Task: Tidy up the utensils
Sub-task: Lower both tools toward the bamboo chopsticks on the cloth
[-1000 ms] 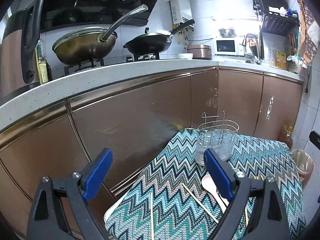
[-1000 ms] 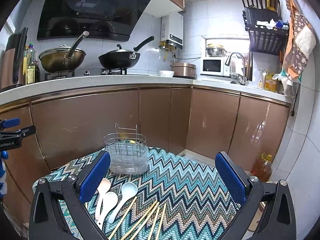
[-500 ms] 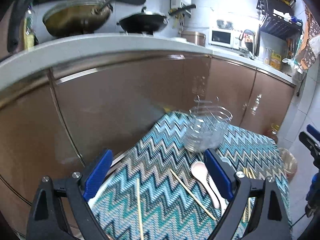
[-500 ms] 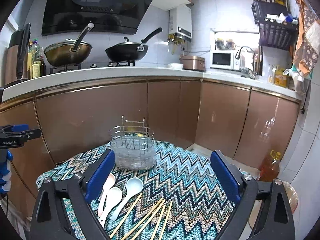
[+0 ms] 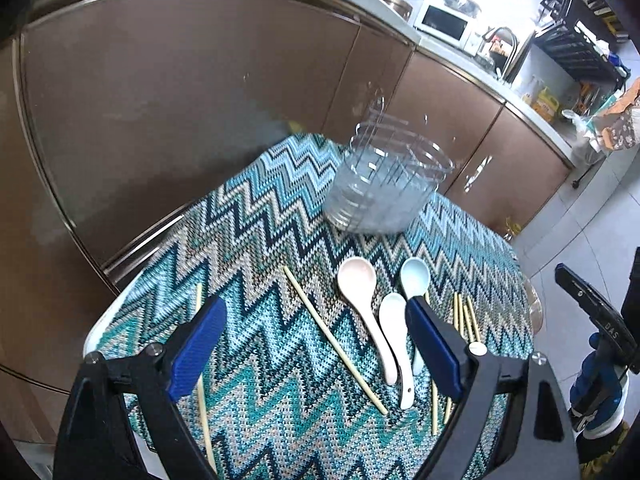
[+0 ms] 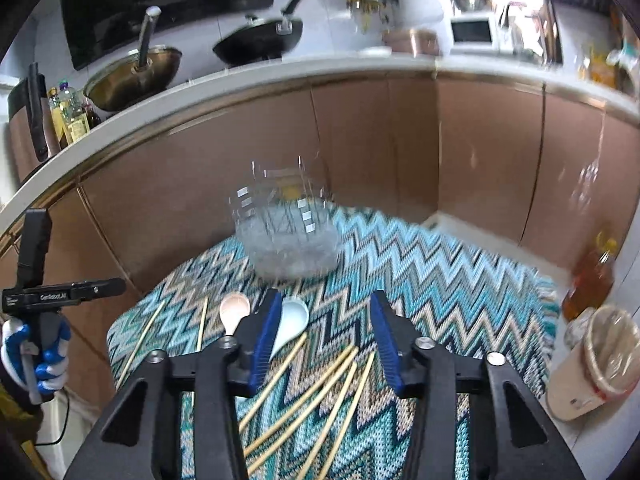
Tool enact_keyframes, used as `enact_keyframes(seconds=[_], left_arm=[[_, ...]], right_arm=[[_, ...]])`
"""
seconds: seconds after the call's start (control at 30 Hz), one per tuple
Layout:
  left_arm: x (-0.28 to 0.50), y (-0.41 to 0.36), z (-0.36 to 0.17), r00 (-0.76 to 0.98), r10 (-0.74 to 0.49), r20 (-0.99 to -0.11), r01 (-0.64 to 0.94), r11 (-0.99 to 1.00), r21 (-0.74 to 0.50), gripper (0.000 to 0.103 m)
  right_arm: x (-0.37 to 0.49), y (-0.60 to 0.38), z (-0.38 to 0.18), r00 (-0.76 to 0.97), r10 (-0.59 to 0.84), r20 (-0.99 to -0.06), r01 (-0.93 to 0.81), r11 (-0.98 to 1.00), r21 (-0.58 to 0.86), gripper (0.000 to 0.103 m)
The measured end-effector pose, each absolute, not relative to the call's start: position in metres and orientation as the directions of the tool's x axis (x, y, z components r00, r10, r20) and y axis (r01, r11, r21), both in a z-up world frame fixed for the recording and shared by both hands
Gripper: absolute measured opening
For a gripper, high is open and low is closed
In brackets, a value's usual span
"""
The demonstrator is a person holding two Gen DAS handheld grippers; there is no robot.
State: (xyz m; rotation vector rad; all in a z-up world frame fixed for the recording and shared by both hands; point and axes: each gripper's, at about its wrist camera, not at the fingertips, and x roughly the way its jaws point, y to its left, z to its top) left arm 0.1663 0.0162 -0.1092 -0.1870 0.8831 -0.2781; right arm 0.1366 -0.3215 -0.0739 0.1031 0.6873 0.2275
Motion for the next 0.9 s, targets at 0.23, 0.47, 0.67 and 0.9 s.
enact_keyframes(seconds=[0.23,0.47,0.67,0.9], left_arm=[[0.183,-0.001,-0.132,0.549,-0.316,-0.774,0.175,0.949,-0.263,0.088],[0.206,0.000,-0.150,0.507,-0.284,-0.814,0.136,0.959,-0.250,0.081],[0.223,0.004,-0.164,0.466,-0.273,-0.842,0.117,0.962,-0.247,0.071],[0.239,0.007,-0.179,0.413,-0.292,-0.863,0.102,0.956,-0.274,0.056]], right_arm=[[0.162,-0.343,-0.123,0.620,0.314,-0.719,-0.162,0.948,0.275,0.021],[0.192,-0.337,-0.147,0.526,0.391,-0.755,-0.172,0.918,0.357,0.019],[0.214,-0.331,-0.166,0.453,0.360,-0.815,-0.126,0.932,0.341,0.019],[0.230,-0.334,-0.181,0.361,0.363,-0.859,-0.073,0.929,0.362,0.018]])
